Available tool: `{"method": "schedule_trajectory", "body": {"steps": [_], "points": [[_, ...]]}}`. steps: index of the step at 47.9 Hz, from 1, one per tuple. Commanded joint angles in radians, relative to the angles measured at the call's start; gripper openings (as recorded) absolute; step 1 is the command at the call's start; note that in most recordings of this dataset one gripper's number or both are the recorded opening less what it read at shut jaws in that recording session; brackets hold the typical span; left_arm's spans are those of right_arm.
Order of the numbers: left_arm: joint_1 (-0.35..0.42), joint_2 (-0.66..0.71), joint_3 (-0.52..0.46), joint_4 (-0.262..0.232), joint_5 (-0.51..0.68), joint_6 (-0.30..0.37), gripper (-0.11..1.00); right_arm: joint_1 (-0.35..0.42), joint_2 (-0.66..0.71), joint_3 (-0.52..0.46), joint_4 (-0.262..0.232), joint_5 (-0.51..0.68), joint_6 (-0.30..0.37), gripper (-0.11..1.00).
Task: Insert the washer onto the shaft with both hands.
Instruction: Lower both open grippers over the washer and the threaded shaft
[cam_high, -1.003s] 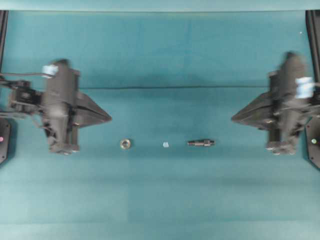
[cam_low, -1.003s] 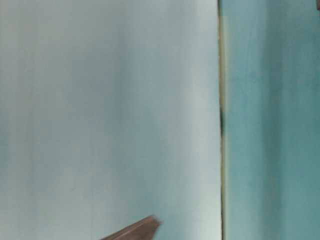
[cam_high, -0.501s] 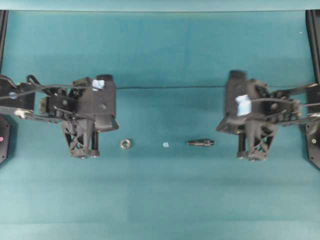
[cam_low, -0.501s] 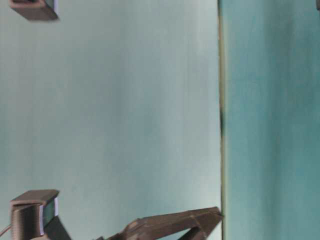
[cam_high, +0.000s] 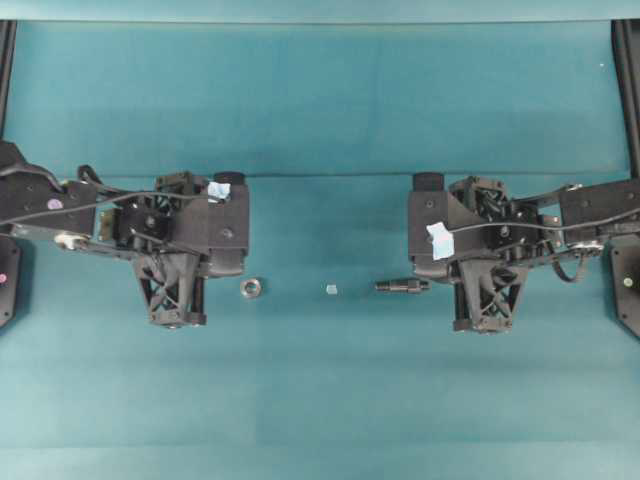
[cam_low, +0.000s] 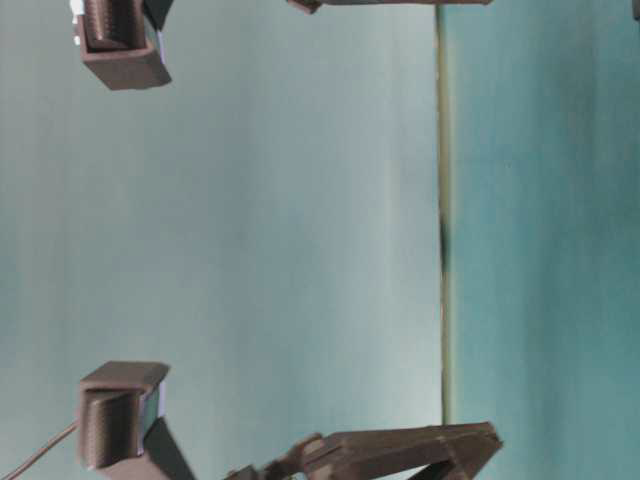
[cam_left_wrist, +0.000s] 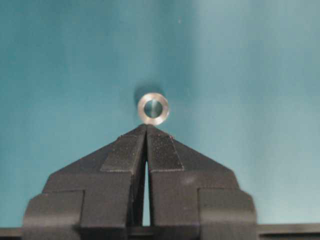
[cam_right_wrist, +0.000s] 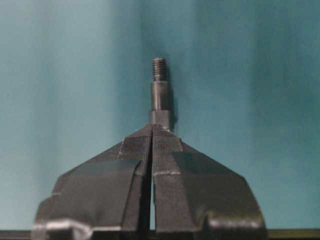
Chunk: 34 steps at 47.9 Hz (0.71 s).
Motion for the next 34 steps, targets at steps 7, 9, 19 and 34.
{"method": "schedule_trajectory", "body": {"steps": [7, 9, 19, 34], "points": [[-0.006, 0.021, -0.018, 0.003, -0.020, -0.008, 0.55, 0.005, 0.018, -0.008, -0.002, -0.021, -0.008, 0.02], [-0.006, 0.025, -0.018, 0.003, -0.020, -0.009, 0.68, 0.003, 0.023, -0.006, -0.002, -0.021, -0.009, 0.08], [-0.011, 0.043, -0.021, 0.003, -0.041, -0.011, 0.86, 0.003, 0.055, 0.005, -0.006, -0.041, -0.006, 0.64], [-0.015, 0.158, -0.054, 0.003, -0.067, -0.015, 0.87, 0.003, 0.092, 0.040, -0.028, -0.120, -0.008, 0.86]]}}
